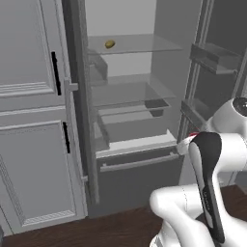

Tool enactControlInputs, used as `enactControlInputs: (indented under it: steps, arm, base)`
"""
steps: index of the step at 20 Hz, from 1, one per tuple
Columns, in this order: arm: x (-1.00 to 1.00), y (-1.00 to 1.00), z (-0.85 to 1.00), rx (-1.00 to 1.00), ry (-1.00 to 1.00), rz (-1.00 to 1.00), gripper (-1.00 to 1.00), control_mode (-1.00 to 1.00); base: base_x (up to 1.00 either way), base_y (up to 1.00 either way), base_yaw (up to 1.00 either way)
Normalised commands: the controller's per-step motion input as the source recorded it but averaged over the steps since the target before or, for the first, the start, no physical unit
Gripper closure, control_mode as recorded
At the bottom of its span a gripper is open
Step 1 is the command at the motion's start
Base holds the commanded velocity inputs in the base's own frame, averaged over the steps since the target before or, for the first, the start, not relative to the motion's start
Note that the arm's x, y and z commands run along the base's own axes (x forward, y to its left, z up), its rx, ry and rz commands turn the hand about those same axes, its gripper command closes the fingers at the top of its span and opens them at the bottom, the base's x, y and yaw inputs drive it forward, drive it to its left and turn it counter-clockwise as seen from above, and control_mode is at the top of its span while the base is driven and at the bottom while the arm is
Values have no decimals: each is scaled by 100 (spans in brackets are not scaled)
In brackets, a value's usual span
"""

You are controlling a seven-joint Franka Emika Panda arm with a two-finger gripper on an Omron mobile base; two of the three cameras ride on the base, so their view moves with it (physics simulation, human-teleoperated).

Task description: Place one potato and one steak in each tupperware on the nearby counter, to pack two identical lunches.

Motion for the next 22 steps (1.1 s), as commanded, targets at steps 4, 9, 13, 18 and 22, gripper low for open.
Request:
enactControlInputs:
  steps: [4, 9, 13, 18, 22]
  arm:
    - [0, 0, 0, 0, 0, 0, 100, 100]
    - [0, 0, 0, 0, 0, 0, 100, 100]
    - [0, 0, 0, 0, 0, 0, 100, 100]
    - [0, 0, 0, 0, 0, 0, 100, 100]
    - [0, 0, 0, 0, 0, 0, 100, 100]
  base:
    - [-100, 73, 19]
    - [-63, 100, 19]
    - [55, 100, 20]
    - [100, 85, 21]
    - [100, 69, 26]
